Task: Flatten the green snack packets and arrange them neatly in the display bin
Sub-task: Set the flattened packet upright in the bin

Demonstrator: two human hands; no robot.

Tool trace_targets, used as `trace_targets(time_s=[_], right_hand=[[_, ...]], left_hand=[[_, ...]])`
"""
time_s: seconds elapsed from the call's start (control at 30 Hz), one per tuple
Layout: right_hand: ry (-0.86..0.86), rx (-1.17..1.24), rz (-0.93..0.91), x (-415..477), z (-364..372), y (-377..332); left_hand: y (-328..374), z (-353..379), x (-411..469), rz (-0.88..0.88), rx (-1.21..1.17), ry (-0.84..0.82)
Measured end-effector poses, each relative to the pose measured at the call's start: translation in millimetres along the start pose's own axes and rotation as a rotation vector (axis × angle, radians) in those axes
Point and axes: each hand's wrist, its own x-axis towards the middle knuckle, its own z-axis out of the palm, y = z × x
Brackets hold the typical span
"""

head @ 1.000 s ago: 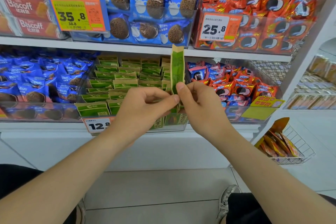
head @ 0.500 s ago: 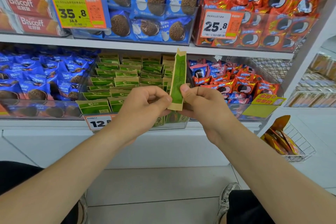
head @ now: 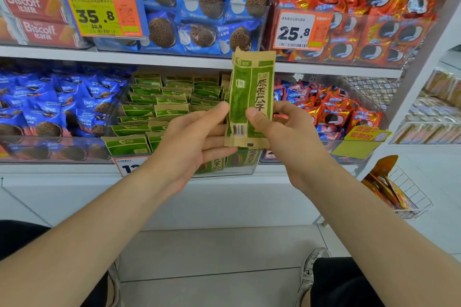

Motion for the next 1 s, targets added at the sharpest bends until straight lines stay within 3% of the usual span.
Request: trace_targets(time_s=[0.13, 0.43, 0.5, 0.6, 0.73, 1.0], right_hand=[[0.066, -0.076, -0.105, -5, 3, 1], [-0.189, 0.351, 0.171, -8, 4, 7], [-0.151, 0.261, 0.106, -7, 4, 8], [-0.048, 0.056, -0.036, -9, 6, 9], [0.015, -0.197, -0.256, -7, 7, 11], [0.057, -0.389, -0.402, 6, -3, 14]], left_hand=[[-9, 2, 1, 0.029, 0.074, 0.092], [-11, -4, 7, 0.025, -0.114, 0.161], [-12, -5, 7, 0.016, -0.090, 0.190], [-12, -4, 3, 0.122, 0.207, 0.209], [-12, 5, -5, 0.204, 0.412, 0.033], [-16, 1, 2, 0.043, 0.185, -0.120]])
